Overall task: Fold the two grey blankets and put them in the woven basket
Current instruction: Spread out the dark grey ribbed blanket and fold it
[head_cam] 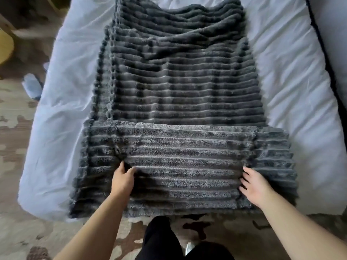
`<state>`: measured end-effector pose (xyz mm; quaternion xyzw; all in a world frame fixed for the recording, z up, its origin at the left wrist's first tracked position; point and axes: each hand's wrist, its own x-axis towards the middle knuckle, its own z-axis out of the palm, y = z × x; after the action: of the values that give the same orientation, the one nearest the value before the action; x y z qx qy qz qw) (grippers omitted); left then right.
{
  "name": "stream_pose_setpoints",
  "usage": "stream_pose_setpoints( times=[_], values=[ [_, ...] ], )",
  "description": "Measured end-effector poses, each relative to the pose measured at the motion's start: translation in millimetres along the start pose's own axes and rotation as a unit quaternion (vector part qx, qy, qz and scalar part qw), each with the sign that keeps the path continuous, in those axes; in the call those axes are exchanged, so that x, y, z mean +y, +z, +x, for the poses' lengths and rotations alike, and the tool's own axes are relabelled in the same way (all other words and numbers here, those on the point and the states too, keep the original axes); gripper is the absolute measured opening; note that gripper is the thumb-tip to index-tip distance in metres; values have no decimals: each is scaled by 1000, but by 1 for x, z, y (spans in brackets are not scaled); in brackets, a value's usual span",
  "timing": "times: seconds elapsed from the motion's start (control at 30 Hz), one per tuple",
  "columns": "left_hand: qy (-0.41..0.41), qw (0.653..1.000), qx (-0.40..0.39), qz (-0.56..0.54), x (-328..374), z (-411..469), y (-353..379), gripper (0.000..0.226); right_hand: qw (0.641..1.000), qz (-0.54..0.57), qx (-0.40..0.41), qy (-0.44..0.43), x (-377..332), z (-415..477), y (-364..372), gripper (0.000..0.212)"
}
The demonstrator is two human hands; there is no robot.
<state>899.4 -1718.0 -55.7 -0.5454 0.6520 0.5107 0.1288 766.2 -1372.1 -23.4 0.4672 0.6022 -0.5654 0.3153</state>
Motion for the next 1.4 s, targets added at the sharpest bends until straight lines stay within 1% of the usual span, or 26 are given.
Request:
stream_pose_setpoints(
  times=[0.07, 0.17, 0.23, 0.3, 0.33, 0.37, 0.4, 0.43, 0.47, 0.5, 0.53, 0.57, 0.6, 0.67, 0.73, 0.83, 0.9, 0.97, 1.03, 1.1, 1.17, 1.2, 1.27, 1.33, 1.37, 1.4],
  values=[
    [25, 998, 6, 62, 5, -8, 3, 62, 999, -33, 18, -7, -3, -2, 3, 53],
    [66, 986, 58, 142, 20, -19, 11, 59, 995, -92, 40, -29, -17, -12, 20, 51],
    [138, 969, 89, 186, 31, -28, 20, 59, 981, -173, 35, -87, -25, -19, 41, 51],
    [228, 936, 80, 254, 38, -35, 34, 60, 948, -271, 23, -166, -27, -23, 67, 53],
    [261, 918, 62, 293, 41, -37, 43, 61, 924, -325, 18, -203, -25, -22, 79, 55],
    [281, 900, 40, 330, 42, -39, 53, 63, 890, -389, 15, -236, -21, -19, 89, 57],
    [287, 886, 18, 364, 41, -40, 64, 64, 844, -468, 13, -264, -16, -12, 94, 59],
    [283, 876, -1, 391, 37, -39, 73, 64, 787, -551, 9, -279, -10, -2, 95, 60],
    [269, 872, -14, 409, 32, -39, 81, 64, 731, -620, 0, -284, -6, 8, 92, 63],
    [249, 872, -21, 420, 26, -38, 87, 63, 688, -668, -10, -284, -3, 18, 85, 65],
    [229, 874, -21, 427, 19, -38, 92, 62, 657, -699, -20, -282, -1, 27, 75, 66],
    [212, 876, -18, 432, 14, -38, 96, 62, 636, -716, -30, -286, 0, 36, 63, 67],
    [198, 878, -13, 436, 11, -39, 102, 61, 620, -727, -37, -293, 0, 44, 49, 68],
    [169, 883, 2, 437, 9, -43, 115, 60, 601, -739, -36, -301, -3, 57, 16, 67],
    [138, 889, 18, 436, 12, -48, 131, 62, 598, -748, -28, -284, -7, 68, -23, 65],
    [98, 891, 40, 442, 21, -57, 158, 70, 606, -755, -18, -250, -11, 80, -81, 64],
    [76, 892, 43, 444, 29, -65, 175, 74, 615, -750, 5, -242, -12, 83, -108, 64],
    [54, 895, 43, 440, 36, -76, 189, 74, 634, -732, 33, -247, -10, 79, -124, 64],
    [47, 899, 40, 433, 41, -88, 199, 74, 663, -698, 45, -269, -8, 72, -129, 63],
    [58, 902, 35, 425, 42, -100, 206, 73, 698, -644, 56, -309, -6, 63, -128, 59],
    [72, 907, 26, 414, 39, -114, 207, 71, 732, -577, 74, -354, 1, 53, -127, 50],
    [79, 909, 21, 409, 36, -120, 206, 71, 744, -551, 84, -369, 5, 48, -128, 46],
    [94, 912, 13, 399, 29, -129, 200, 68, 751, -524, 106, -387, 16, 40, -130, 38],
    [106, 917, 4, 385, 21, -137, 190, 64, 754, -519, 122, -383, 30, 34, -133, 33],
    [109, 921, -2, 373, 17, -140, 183, 63, 763, -517, 119, -371, 37, 31, -134, 31],
    [111, 926, -7, 359, 12, -142, 176, 62, 778, -509, 109, -352, 44, 27, -134, 29]
  ],
)
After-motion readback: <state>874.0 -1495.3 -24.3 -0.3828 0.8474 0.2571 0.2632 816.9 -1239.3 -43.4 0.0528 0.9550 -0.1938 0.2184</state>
